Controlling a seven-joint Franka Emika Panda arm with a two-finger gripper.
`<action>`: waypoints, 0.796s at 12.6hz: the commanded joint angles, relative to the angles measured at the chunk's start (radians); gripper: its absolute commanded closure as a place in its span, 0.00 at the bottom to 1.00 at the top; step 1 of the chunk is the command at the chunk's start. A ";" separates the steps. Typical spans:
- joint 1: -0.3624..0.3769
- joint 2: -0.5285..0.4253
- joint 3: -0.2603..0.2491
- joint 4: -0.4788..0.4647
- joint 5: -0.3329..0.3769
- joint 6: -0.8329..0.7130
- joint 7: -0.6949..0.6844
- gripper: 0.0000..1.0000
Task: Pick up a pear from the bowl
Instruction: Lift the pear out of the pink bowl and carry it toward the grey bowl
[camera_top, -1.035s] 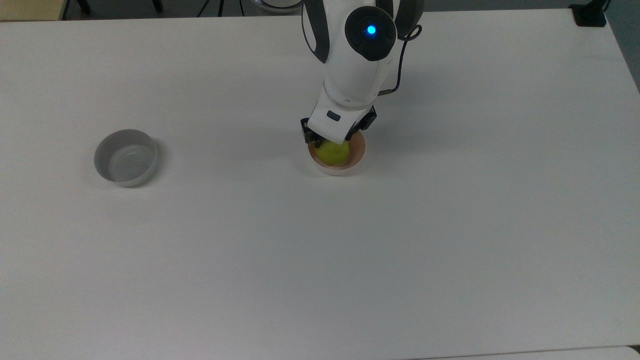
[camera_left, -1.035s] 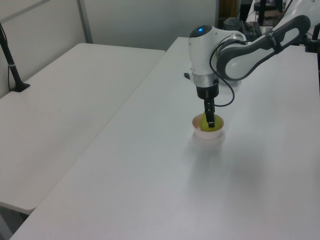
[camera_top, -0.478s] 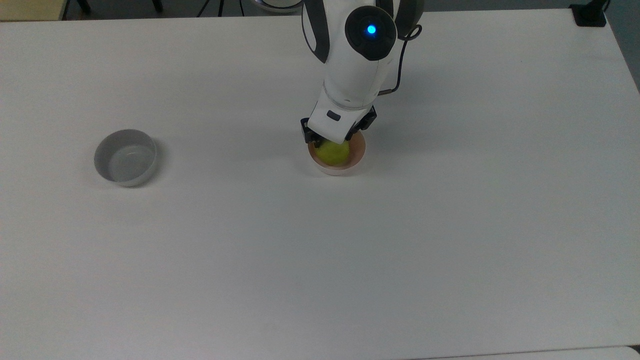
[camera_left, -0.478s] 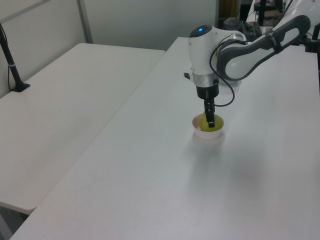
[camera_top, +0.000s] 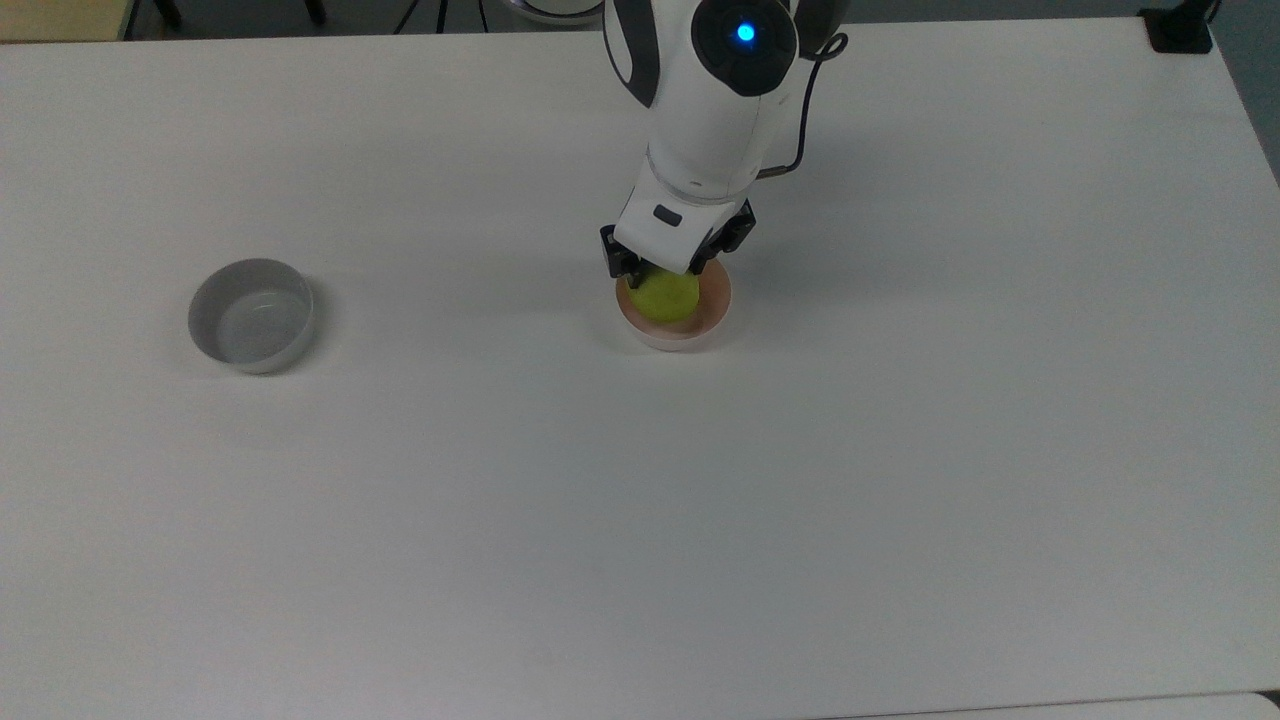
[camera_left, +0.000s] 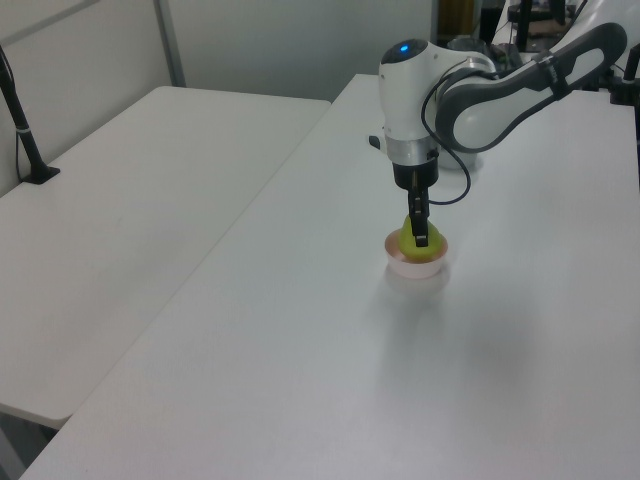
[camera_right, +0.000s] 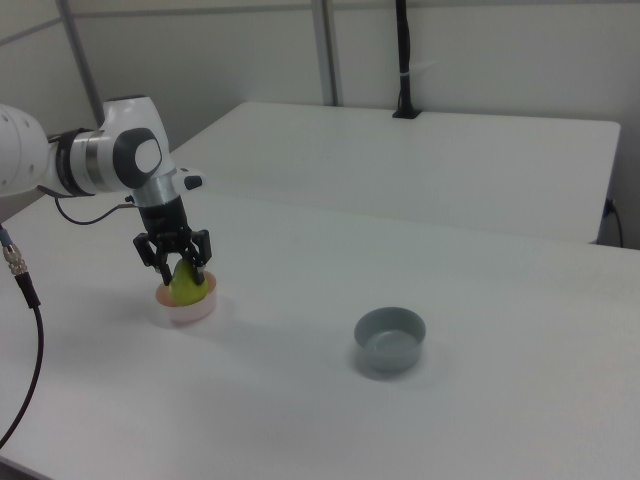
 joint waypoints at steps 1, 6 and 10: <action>0.008 -0.044 -0.007 -0.010 -0.003 -0.040 0.026 0.85; 0.005 -0.066 -0.007 0.117 0.051 -0.186 0.026 0.86; 0.000 -0.086 -0.022 0.131 0.045 -0.195 0.023 0.86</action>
